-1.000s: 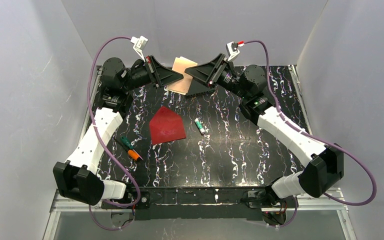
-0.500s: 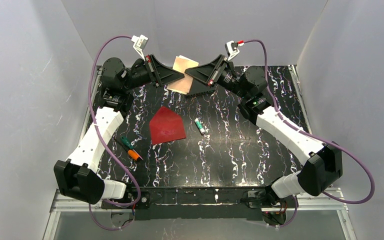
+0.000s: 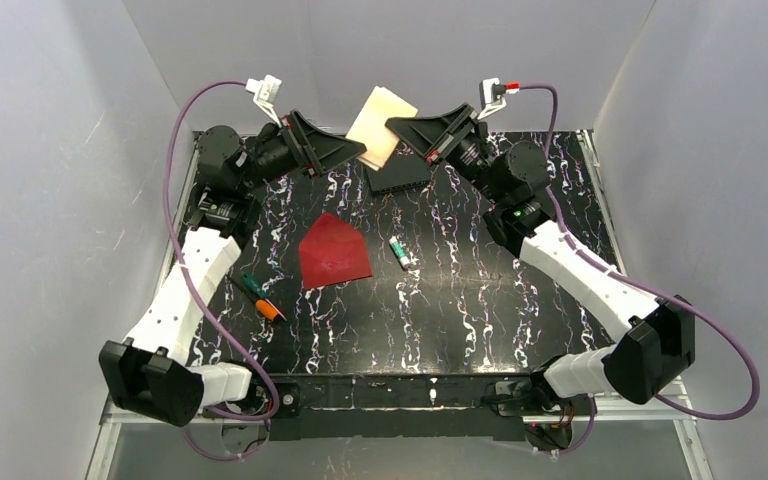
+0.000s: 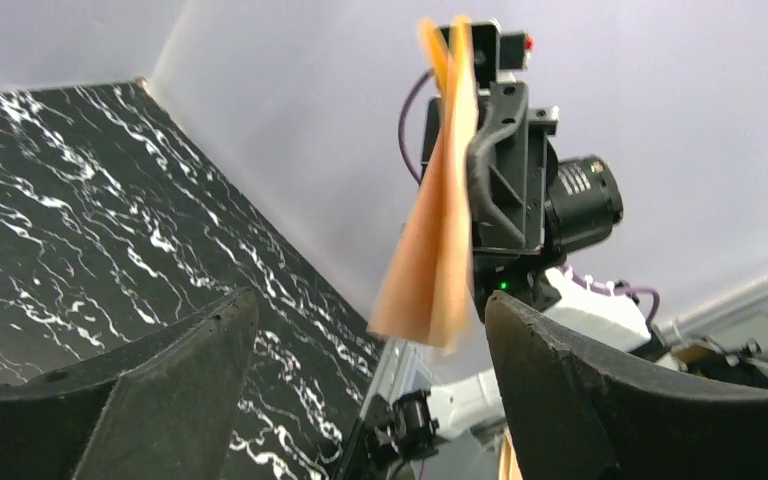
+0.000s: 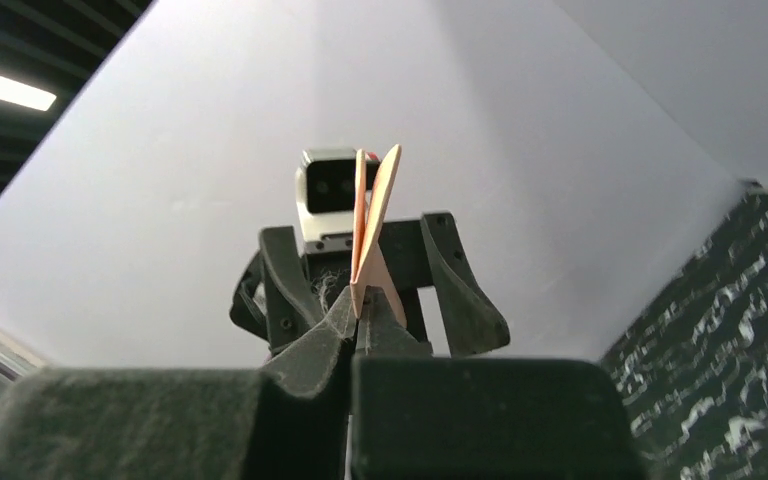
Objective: Place the letter into the envelope and seal it
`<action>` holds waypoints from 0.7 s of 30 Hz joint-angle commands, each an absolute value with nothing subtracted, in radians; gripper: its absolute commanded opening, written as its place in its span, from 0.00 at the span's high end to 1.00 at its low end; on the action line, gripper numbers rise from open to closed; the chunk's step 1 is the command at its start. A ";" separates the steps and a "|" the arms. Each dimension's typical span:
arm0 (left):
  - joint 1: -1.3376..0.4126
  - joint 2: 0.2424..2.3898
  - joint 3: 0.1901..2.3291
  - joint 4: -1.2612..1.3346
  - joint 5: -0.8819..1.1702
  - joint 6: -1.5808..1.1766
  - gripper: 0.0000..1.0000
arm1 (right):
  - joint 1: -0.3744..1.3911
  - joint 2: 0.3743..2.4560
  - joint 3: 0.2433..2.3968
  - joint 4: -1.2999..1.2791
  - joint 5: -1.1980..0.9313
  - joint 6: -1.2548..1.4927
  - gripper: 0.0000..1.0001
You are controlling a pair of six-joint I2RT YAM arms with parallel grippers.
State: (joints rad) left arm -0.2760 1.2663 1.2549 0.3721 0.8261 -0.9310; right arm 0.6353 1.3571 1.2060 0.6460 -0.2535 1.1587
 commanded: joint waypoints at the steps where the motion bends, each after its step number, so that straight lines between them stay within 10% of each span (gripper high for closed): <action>1: -0.270 1.198 1.258 0.375 0.671 -0.956 0.17 | 0.642 1.345 1.279 0.842 -0.178 1.164 0.99; 15: -0.375 1.216 1.256 0.721 0.605 -1.191 0.12 | 0.653 1.427 1.347 0.971 -0.217 1.295 0.99; 21: -0.384 1.249 1.243 0.801 0.575 -1.253 0.41 | 0.668 1.438 1.339 0.965 -0.210 1.293 0.99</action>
State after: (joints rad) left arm -0.3763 1.2488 1.2495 0.6746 0.6121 -1.1961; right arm 0.6548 1.4322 1.3113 0.9005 -0.2226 1.2877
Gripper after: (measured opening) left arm 0.688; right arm 0.032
